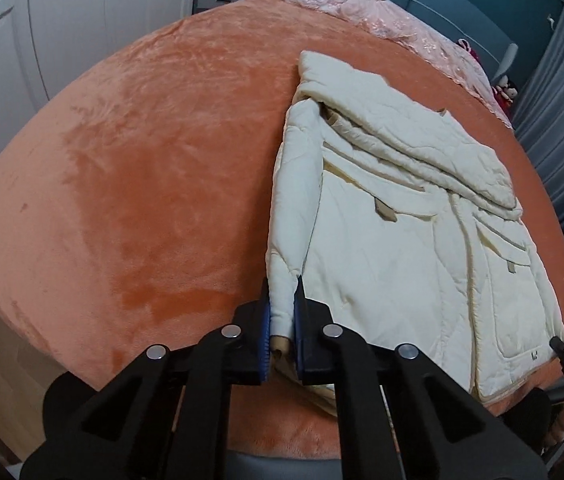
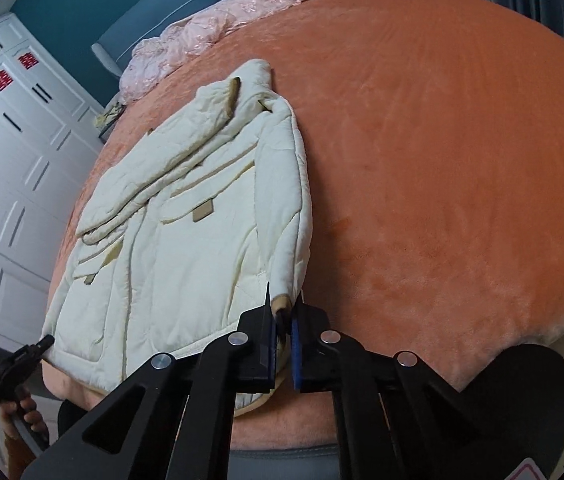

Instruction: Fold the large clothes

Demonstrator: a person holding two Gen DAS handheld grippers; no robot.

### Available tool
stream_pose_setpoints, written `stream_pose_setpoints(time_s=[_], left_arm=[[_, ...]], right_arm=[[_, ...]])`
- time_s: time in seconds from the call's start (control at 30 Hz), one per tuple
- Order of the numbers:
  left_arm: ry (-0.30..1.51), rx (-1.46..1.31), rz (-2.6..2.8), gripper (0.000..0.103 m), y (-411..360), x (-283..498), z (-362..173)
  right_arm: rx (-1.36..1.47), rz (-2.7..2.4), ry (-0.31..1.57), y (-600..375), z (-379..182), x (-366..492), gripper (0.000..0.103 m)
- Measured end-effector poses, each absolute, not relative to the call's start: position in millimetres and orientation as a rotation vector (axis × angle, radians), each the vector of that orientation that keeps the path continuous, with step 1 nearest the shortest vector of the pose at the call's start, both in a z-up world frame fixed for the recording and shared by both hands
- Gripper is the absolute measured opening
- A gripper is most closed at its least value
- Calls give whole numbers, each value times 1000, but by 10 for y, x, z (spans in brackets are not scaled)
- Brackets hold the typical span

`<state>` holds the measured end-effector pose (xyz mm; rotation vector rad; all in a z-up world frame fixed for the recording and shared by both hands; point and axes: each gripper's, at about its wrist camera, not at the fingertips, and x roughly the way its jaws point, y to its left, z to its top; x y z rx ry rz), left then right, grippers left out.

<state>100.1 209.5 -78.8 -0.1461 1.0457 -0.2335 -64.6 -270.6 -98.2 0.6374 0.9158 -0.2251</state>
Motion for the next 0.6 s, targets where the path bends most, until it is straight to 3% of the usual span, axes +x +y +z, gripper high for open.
stream_pose_setpoints(time_s=[0.27,0.4,0.6], left_arm=[[1081,104,-370,7,2246,185,-241],[1143,143,-398,7,2441,-346,64],[1031,-11,-349,8,2590,-363,516]], right_arm=[[221,-42,1130,-2202,-398,-1377,4],[180,39,1259,-1938,-148,-1875,5],[325,16,1096,-2195,324,-1663,4]])
